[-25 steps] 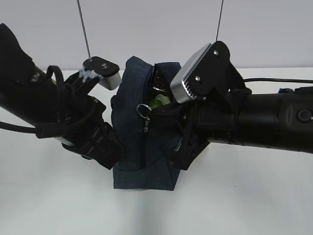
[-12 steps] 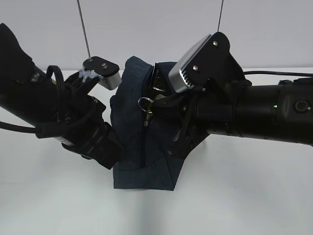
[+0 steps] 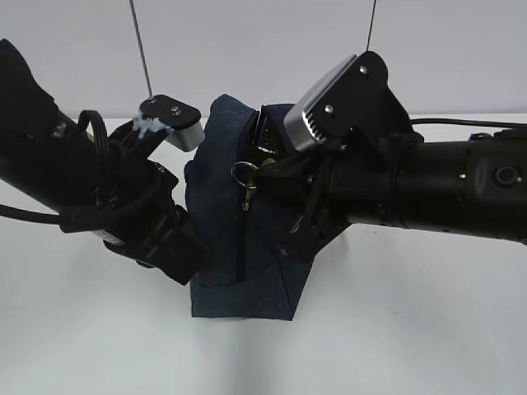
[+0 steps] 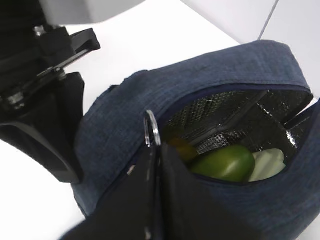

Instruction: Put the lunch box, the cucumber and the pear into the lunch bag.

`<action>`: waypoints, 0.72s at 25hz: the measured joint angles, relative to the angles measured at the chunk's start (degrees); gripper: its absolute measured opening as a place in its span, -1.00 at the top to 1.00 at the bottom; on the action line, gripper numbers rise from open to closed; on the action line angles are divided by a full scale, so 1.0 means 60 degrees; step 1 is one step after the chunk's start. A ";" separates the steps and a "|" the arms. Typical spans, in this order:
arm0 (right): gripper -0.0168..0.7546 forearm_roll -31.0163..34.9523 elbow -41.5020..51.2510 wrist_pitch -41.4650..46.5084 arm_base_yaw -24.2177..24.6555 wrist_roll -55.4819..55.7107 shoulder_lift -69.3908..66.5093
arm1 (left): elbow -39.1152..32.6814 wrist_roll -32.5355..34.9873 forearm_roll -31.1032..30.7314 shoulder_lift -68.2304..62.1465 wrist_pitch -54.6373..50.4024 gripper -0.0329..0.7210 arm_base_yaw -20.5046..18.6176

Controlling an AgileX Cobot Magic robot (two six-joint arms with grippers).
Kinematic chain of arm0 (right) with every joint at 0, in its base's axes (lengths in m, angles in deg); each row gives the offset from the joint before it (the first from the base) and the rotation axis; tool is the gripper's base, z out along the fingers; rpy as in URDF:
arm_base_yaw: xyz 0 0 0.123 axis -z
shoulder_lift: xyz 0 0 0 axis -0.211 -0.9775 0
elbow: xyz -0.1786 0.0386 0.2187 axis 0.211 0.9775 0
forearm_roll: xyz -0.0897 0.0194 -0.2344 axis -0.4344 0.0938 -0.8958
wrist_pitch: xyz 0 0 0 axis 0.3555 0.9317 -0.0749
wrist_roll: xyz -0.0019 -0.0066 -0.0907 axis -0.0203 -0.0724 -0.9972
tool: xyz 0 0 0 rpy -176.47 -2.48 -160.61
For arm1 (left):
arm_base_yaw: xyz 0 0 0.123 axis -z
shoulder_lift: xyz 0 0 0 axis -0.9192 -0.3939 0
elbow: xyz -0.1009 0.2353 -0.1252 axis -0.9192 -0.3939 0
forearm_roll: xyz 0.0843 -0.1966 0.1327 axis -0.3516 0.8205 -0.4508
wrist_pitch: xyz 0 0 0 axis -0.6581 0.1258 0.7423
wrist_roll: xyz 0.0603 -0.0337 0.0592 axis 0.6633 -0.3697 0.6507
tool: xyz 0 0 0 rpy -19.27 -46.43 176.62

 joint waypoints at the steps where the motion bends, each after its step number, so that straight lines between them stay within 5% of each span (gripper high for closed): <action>1: 0.96 0.0009 -0.0021 0.0016 0.0000 0.0000 0.0000 | 0.0000 0.0000 0.0000 0.0000 0.0000 0.90 0.0000; 18: 0.96 0.0032 -0.0323 0.0157 0.0586 0.0000 0.0000 | 0.0009 0.0000 -0.0119 0.0000 -0.0052 0.90 0.0000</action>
